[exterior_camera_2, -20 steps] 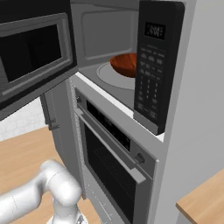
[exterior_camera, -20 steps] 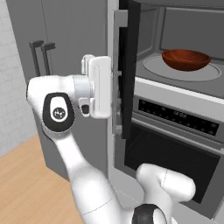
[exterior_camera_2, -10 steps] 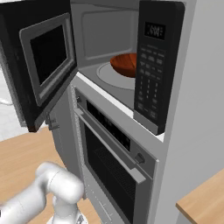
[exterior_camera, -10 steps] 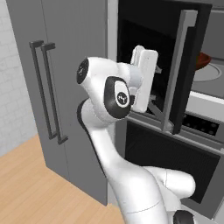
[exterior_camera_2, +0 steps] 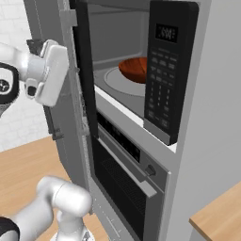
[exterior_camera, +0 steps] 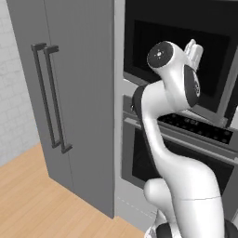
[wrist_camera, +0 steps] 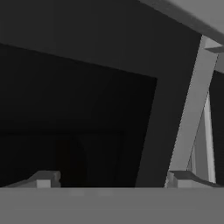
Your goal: Pick the carrot from the sink and place it in the bowl. Then pick the bowl and place it in the microwave. Then close the microwave door and press the start button.
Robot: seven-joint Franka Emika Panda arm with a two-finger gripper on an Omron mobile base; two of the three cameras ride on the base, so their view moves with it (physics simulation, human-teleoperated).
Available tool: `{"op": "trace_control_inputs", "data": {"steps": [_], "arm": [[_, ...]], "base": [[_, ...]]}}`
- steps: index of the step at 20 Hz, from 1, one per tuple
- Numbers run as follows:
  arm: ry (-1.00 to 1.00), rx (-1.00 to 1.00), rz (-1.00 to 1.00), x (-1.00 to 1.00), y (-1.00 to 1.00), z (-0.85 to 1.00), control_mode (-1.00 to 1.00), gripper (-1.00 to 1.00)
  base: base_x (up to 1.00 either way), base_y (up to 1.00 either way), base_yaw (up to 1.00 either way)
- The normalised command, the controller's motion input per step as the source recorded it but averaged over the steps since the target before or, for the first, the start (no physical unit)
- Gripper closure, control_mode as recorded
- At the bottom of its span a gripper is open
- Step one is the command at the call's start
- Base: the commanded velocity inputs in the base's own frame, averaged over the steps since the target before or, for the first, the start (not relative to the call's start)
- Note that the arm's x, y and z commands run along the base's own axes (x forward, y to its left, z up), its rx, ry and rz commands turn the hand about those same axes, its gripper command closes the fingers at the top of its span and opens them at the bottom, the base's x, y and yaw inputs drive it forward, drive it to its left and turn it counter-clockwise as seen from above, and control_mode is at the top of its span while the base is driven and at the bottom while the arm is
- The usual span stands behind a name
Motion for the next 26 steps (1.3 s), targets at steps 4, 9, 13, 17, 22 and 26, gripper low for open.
{"op": "trace_control_inputs", "data": {"steps": [4, 9, 13, 17, 22, 26], "arm": [[-0.02, 0.14, 0.16, 0.92, -0.51, -0.06, -1.00, -1.00], [-0.09, 0.15, 0.15, 0.66, -0.61, 0.00, -1.00, -1.00], [-0.05, 0.15, 0.11, 0.68, -0.62, 0.00, -1.00, -1.00], [-0.06, 0.11, 0.05, 0.58, -0.54, -0.02, -1.00, -1.00], [-0.30, 0.04, 0.01, 0.32, -0.26, -0.36, -1.00, -1.00], [-0.34, 0.00, 0.00, -0.40, 0.01, -0.23, -1.00, -1.00]], "base": [[0.00, 0.00, 0.00], [0.00, 0.00, 0.00], [0.00, 0.00, 0.00], [0.00, 0.00, 0.00], [0.00, 0.00, 0.00], [0.00, 0.00, 0.00]]}}
